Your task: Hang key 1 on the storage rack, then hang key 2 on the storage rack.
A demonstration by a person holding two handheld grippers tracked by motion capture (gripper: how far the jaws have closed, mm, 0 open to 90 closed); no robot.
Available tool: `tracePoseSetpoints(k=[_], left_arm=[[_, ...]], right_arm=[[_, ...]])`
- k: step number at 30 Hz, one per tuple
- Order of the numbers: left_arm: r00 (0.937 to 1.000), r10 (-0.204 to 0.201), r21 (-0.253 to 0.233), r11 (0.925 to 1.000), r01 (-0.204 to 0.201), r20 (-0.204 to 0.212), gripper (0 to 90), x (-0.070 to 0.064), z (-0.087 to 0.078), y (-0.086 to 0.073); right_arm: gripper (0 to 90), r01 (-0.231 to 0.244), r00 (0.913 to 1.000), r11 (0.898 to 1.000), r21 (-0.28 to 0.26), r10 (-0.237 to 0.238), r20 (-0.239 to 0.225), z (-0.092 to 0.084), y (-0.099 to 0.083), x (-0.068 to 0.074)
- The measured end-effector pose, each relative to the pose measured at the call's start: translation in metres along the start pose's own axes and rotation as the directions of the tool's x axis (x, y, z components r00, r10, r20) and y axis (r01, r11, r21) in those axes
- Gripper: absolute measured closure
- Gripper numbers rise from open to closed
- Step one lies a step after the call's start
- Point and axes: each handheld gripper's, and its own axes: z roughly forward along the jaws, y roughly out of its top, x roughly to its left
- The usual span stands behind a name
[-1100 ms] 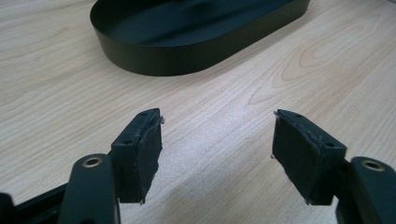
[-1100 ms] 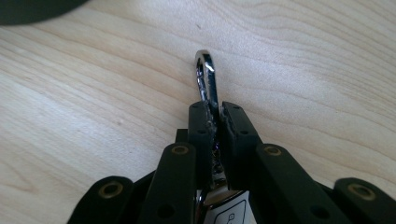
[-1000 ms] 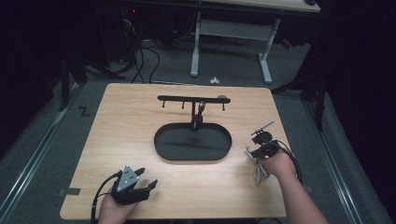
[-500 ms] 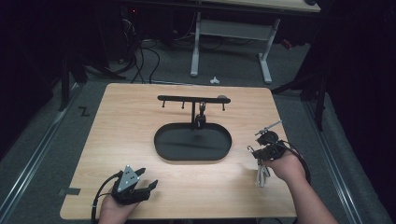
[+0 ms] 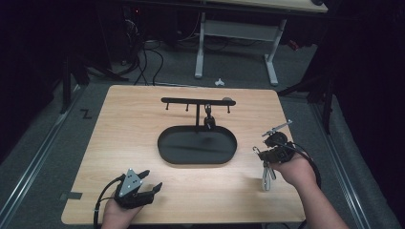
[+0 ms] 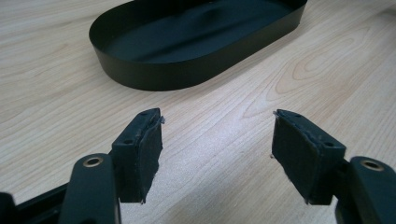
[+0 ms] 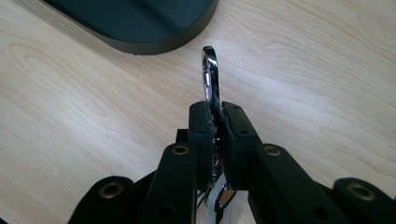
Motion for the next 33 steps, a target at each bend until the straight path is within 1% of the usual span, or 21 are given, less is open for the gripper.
tracePoseSetpoints(k=[6,9,14,19,23,25,32,33], left_arm=[[1.0,-0.005,-0.021,0.9998,0.005,0.004,33.9,0.0006,0.0006,0.0019],[0.9999,-0.005,-0.022,0.9997,0.005,0.01,33.9,0.0005,0.0028,0.003],[0.9999,0.008,-0.022,0.9997,-0.007,0.014,33.9,-0.0014,0.0039,0.0037],[0.9999,0.007,-0.028,0.9996,-0.007,0.011,33.9,-0.002,0.0035,0.0046],[0.9998,0.014,-0.028,0.9995,-0.014,0.014,33.9,-0.0028,0.0035,0.0041],[0.9998,0.013,-0.026,0.9996,-0.012,0.014,34.0,-0.0025,0.003,0.004],[0.9997,0.022,-0.027,0.9994,-0.022,0.01,34.0,-0.0036,0.0028,0.0054],[0.9996,0.025,-0.025,0.9994,-0.024,0.011,34.0,-0.0039,0.003,0.0053]], right_arm=[[83.5,-0.001,1.0,1.0,0.002,0.001,0.001,0.0002,0.0,0.0005],[83.5,0.0,1.0,1.0,0.005,0.0,-0.006,0.0004,-0.0008,0.0007],[83.5,-0.004,1.0,1.0,0.012,0.004,0.007,-0.0007,-0.0019,-0.0016],[83.5,0.0,0.9999,1.0,0.018,0.0,0.012,-0.0007,-0.002,-0.003],[83.5,0.005,1.0,1.0,0.003,-0.005,0.008,-0.003,-0.0001,-0.0019],[83.5,0.004,1.0,1.0,0.003,-0.004,0.004,-0.0032,0.0006,-0.001],[83.6,0.021,0.9997,1.0,-0.005,-0.021,0.01,-0.0072,0.005,0.0032],[83.6,0.017,0.9998,1.0,-0.007,-0.017,0.01,-0.0079,0.0056,0.0041]])
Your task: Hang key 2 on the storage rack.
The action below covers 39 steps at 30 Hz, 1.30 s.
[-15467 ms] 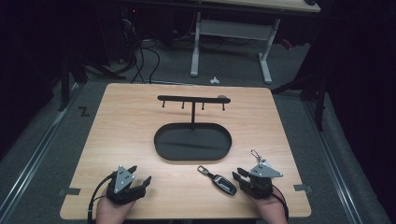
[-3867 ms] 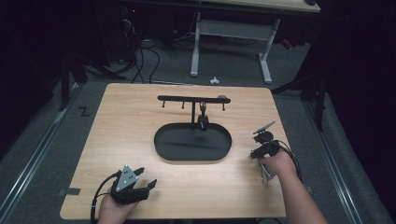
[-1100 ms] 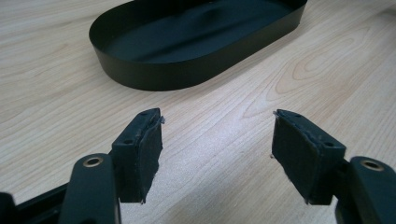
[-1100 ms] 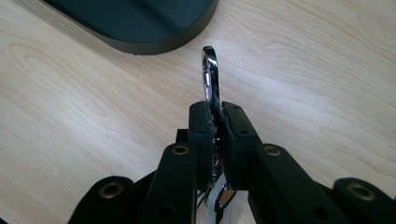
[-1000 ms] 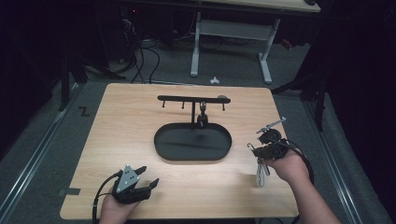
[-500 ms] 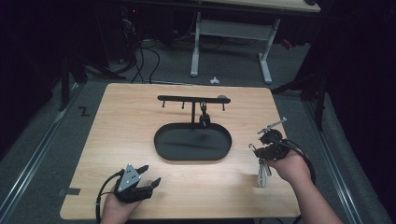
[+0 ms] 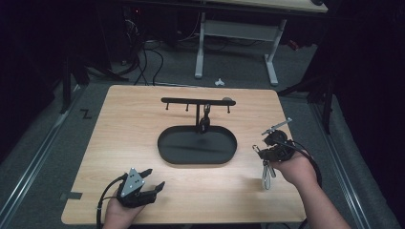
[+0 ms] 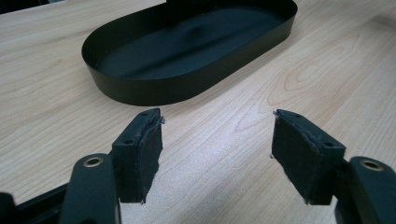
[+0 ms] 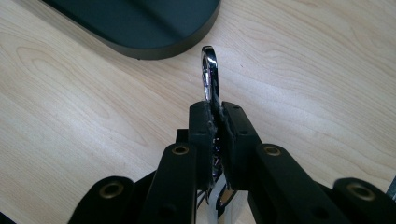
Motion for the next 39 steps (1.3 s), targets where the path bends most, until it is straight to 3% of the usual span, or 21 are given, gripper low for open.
tracePoseSetpoints(k=[16,39], left_arm=[[0.9996,0.01,0.024,0.9997,-0.01,-0.025,34.0,-0.001,-0.007,-0.006],[0.9924,-0.046,0.024,0.9985,0.049,-0.114,33.8,0.009,-0.042,-0.025]], right_arm=[[83.6,0.032,0.9994,0.999,-0.023,-0.032,-0.009,-0.003,0.013,0.007],[83.6,0.096,0.995,0.994,-0.055,-0.097,-0.023,-0.003,0.059,0.019]])
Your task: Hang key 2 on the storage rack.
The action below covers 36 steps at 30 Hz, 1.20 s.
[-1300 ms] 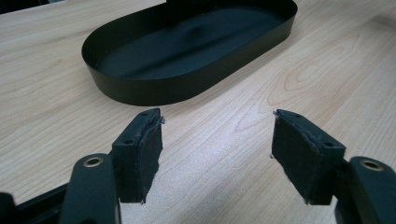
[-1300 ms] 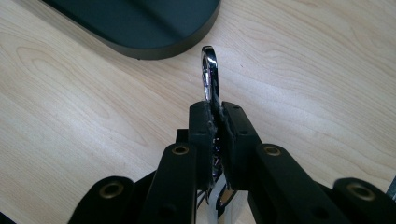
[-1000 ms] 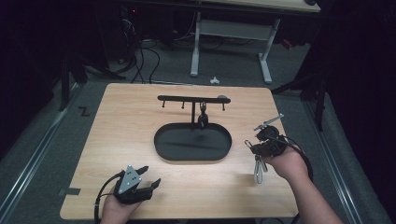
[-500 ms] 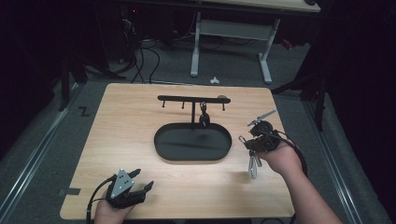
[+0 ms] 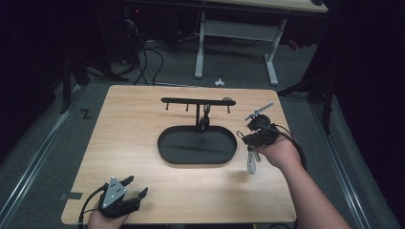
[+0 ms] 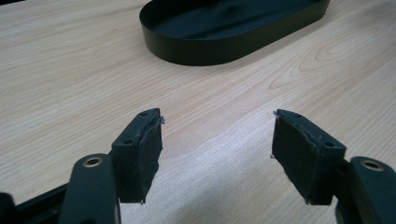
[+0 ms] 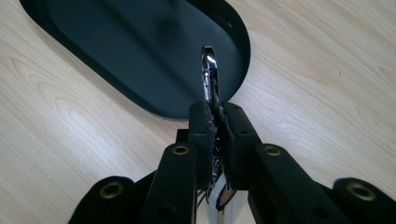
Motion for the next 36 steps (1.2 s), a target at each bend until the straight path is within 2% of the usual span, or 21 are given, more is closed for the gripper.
tracePoseSetpoints(k=[8,19,24,31,36], left_arm=[[1.0,-0.001,0.003,1.0,0.001,-0.003,33.8,0.001,-0.002,-0.001],[1.0,0.003,0.004,1.0,-0.003,-0.003,33.8,0.0,-0.002,-0.001],[1.0,0.004,0.003,1.0,-0.004,-0.003,33.8,0.0,-0.002,-0.001],[0.9999,0.011,0.01,0.9999,-0.011,0.0,33.8,-0.001,0.0,-0.001],[0.9999,0.011,0.012,0.9999,-0.011,0.0,33.8,-0.001,-0.001,-0.001]], right_arm=[[83.6,0.017,0.9998,1.0,-0.019,-0.017,0.007,-0.007,0.02,0.002],[83.6,0.011,0.9999,0.998,-0.058,-0.01,0.006,-0.016,0.048,0.003],[83.6,-0.005,1.0,0.998,-0.061,0.005,-0.003,-0.012,0.055,0.002],[83.6,0.004,1.0,0.997,-0.08,-0.005,-0.007,-0.012,0.062,0.001],[83.6,-0.015,0.9999,0.997,-0.08,0.015,-0.005,-0.011,0.066,-0.003]])
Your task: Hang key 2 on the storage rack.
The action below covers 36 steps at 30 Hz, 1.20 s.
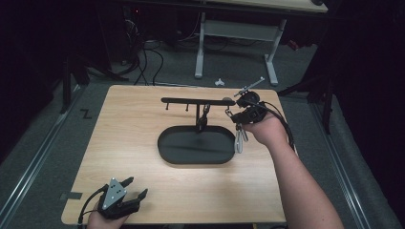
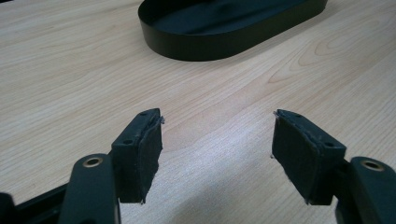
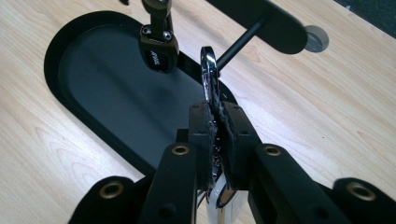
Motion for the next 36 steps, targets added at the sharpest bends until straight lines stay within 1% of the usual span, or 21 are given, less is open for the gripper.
tracePoseSetpoints(k=[2,6,8,10,17,19,20,22,24,27,29,32,36], left_arm=[[1.0,-0.002,0.0,1.0,0.002,0.0,33.8,0.0,0.0,0.0],[1.0,0.001,0.007,1.0,-0.001,0.003,33.7,0.0,0.001,0.0],[1.0,0.001,0.006,1.0,-0.001,0.002,33.7,0.0,0.001,-0.001],[1.0,0.001,0.007,1.0,-0.001,0.002,33.7,0.0,0.001,-0.001],[1.0,0.002,0.006,1.0,-0.002,-0.001,33.7,0.0,0.001,-0.001],[1.0,0.002,0.006,1.0,-0.002,-0.001,33.7,0.001,0.001,-0.001],[1.0,0.002,0.003,1.0,-0.001,-0.002,33.7,0.0,0.001,-0.001],[1.0,0.0,0.006,1.0,0.0,0.0,33.7,0.001,0.0,0.0],[1.0,0.001,0.005,1.0,-0.001,0.0,33.7,0.001,0.0,0.0],[1.0,0.001,0.009,1.0,-0.001,0.003,33.7,0.001,0.001,0.0],[1.0,0.002,0.008,1.0,-0.002,0.003,33.7,0.0,0.001,0.0],[1.0,0.004,0.008,1.0,-0.004,0.002,33.7,0.0,0.003,0.0],[0.9999,0.011,0.021,0.9997,-0.012,0.009,33.6,-0.001,0.003,0.001]], right_arm=[[83.6,0.0,1.0,1.0,0.006,0.0,0.007,0.003,0.001,-0.002],[83.5,-0.018,0.9998,1.0,0.007,0.018,0.011,0.007,0.002,-0.007],[83.4,-0.015,0.9998,1.0,-0.006,0.015,0.01,0.01,0.003,-0.009],[83.3,-0.027,0.9996,1.0,-0.012,0.027,0.01,0.012,0.003,-0.011],[82.9,-0.022,0.9993,0.999,-0.029,0.023,0.03,0.021,0.007,-0.013],[82.7,-0.027,0.9989,0.999,-0.03,0.028,0.037,0.022,0.008,-0.013],[82.5,-0.02,0.9988,0.999,-0.028,0.021,0.044,0.024,0.008,-0.012],[81.1,-0.018,0.9984,0.999,-0.027,0.02,0.053,0.025,0.008,-0.012],[77.0,-0.021,0.9976,0.999,-0.035,0.024,0.065,0.026,0.007,-0.011],[72.7,-0.034,0.9964,0.999,-0.04,0.037,0.076,0.026,0.002,-0.012],[70.3,-0.049,0.9961,0.998,-0.044,0.052,0.072,0.027,-0.003,-0.013],[67.2,-0.062,0.9955,0.997,-0.046,0.065,0.068,0.029,-0.013,-0.015],[61.9,-0.08,0.9943,0.996,-0.041,0.082,0.067,0.036,-0.029,-0.018]])
